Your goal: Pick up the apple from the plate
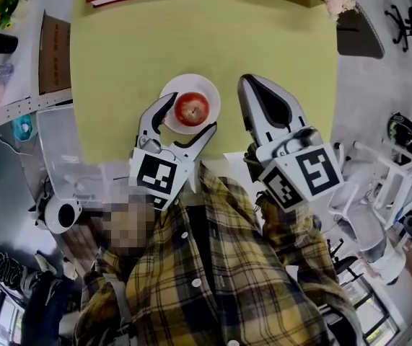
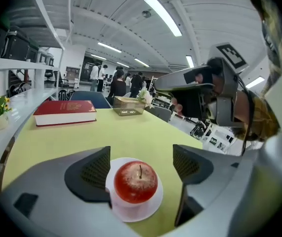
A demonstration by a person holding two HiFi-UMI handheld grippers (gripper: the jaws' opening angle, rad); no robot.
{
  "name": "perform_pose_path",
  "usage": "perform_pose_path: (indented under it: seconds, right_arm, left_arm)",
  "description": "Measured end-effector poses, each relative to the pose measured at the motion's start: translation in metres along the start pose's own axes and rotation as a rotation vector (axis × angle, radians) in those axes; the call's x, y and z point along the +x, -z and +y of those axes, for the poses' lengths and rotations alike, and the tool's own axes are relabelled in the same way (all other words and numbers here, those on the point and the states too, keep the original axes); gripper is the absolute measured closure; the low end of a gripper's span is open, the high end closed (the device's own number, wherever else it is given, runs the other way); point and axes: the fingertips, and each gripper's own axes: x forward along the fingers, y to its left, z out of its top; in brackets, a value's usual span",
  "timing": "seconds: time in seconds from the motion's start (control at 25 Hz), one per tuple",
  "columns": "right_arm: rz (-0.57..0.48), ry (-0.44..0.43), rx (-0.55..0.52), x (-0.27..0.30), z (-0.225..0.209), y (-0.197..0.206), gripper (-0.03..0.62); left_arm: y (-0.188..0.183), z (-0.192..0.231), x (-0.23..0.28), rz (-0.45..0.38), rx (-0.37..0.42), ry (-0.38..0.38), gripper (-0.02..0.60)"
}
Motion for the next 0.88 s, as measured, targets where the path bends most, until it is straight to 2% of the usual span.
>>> perform_pose_path:
  seconds: [0.04,0.16,0.56,0.88]
  right_arm:
    - [0.004,0.000,0.004,0.000,-0.001,0.003,0.597]
    - [0.013,0.001,0.018,-0.001,-0.006,0.010,0.597]
    - [0.040,-0.003,0.046,0.008,-0.014,0.031,0.597]
    - [0.065,-0.023,0.062,0.013,-0.017,0.041,0.597]
  left_arm:
    - [0.005,-0.001,0.003,0.011,0.014,-0.007,0.196]
    - [0.016,-0.001,0.011,0.024,0.033,-0.025,0.196]
    - [0.049,0.009,0.029,0.045,0.022,-0.062,0.192]
    - [0.059,0.014,0.036,0.055,0.015,-0.094,0.192]
